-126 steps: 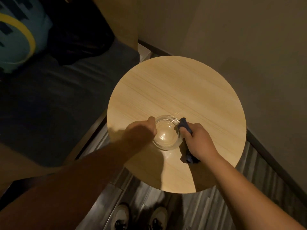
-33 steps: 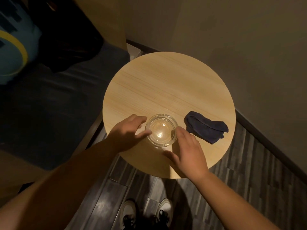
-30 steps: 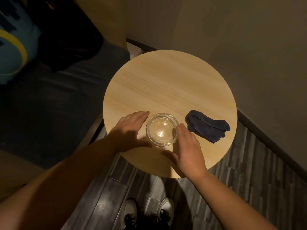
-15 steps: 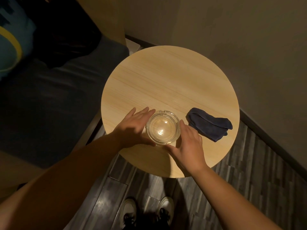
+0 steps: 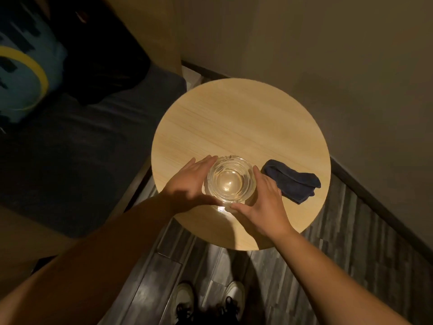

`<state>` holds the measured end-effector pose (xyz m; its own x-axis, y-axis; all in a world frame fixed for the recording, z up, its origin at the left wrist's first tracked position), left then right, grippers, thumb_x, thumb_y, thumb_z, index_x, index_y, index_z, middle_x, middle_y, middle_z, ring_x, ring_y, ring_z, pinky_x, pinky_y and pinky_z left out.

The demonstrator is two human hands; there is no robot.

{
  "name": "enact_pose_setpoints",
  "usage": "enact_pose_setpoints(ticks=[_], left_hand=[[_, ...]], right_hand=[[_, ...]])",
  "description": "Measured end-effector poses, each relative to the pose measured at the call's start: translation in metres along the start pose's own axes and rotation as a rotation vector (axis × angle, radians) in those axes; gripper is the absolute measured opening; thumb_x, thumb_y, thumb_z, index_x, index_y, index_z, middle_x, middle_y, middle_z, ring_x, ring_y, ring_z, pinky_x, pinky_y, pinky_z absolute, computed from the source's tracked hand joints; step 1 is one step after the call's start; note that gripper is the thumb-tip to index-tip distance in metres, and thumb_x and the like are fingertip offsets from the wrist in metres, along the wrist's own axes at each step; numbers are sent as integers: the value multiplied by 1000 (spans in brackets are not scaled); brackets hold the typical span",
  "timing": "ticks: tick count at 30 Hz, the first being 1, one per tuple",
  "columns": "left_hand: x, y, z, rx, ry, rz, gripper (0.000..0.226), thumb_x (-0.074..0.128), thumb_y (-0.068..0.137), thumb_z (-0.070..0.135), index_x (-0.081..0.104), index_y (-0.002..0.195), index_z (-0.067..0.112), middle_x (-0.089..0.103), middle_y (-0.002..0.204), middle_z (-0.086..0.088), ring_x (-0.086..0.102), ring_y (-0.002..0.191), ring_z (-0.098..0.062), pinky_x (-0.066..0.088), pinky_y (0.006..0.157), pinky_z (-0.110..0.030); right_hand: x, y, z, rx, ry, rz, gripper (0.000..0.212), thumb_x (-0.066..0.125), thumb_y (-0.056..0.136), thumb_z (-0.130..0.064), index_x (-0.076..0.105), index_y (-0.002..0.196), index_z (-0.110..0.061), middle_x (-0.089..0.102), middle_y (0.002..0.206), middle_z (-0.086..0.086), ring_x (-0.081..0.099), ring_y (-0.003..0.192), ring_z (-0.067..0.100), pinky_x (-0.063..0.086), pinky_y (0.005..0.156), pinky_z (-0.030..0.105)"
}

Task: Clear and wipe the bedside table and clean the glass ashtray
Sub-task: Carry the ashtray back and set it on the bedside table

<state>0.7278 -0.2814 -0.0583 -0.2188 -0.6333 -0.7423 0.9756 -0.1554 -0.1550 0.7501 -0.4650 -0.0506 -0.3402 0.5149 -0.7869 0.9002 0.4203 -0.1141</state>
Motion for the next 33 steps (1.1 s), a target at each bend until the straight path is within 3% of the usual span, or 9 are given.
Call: enact_pose_setpoints(ticks=[3,6,9,11,14,21,26,30,33], left_hand=[[-36,-15,22,-43,2,52,115,70,59,71,12,149,30,26,155,4,6,126,10,4,105,-23],[-75,-41,43,-110,-7,109,111,76,60,63,12,146,37,36,149,6,30,133,-12,19,104,-25],[-114,-74,65,-156,-45,168,109,78,59,60,14,144,39,43,144,5,43,126,-14,36,94,-26],[-140,-98,77,-220,-74,176,111,78,58,61,15,147,35,41,147,3,43,129,-15,42,100,-34],[-181,-144,96,-291,-94,252,113,78,58,62,17,148,33,36,150,6,41,132,-14,42,104,-40],[-252,-285,122,-470,-33,576,109,77,58,64,15,145,40,33,151,11,36,131,-6,29,99,-14],[-266,-400,117,-676,-43,719,111,80,58,60,18,146,33,37,149,7,40,133,-14,36,108,-37],[-265,-498,119,-787,-54,873,107,79,57,62,21,144,36,45,144,5,45,127,-14,36,100,-27],[-259,-570,115,-881,-56,950,110,81,59,58,21,147,31,44,145,4,44,129,-16,36,103,-31]], right_hand=[[-25,2,-26,-25,10,-28,108,77,67,-54,17,149,-19,36,147,5,27,136,20,19,108,32],[-49,-2,-65,-76,43,-74,109,79,67,-51,16,150,-18,34,150,4,28,136,18,23,110,33],[-71,-9,-109,-130,78,-129,108,78,68,-50,14,150,-20,32,152,3,28,137,17,24,108,28],[-87,-13,-141,-169,93,-163,108,78,69,-49,12,150,-23,30,152,1,31,136,16,25,103,23],[-104,-22,-197,-272,94,-219,108,79,68,-49,11,149,-30,29,152,-3,36,132,13,29,97,19],[-104,-58,-335,-596,51,-376,110,79,65,-53,13,150,-28,28,153,-5,36,133,13,29,99,20],[-59,-108,-427,-797,31,-548,112,80,65,-48,12,151,-25,26,154,-2,34,135,15,29,98,22],[-16,-165,-490,-905,62,-667,111,81,65,-48,14,150,-26,27,153,-4,34,132,8,28,96,18],[18,-213,-535,-1003,84,-760,112,80,63,-49,14,150,-26,31,152,-3,34,132,7,32,100,21]])
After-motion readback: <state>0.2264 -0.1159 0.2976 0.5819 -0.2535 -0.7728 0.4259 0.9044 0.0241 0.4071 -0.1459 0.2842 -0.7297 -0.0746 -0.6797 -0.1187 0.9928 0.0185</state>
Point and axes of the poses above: each hand's wrist, its own y-axis towards the middle knuckle, its own x-axis out of the palm, z = x × y, the point moved 7 cm from there along y, towards the middle knuckle
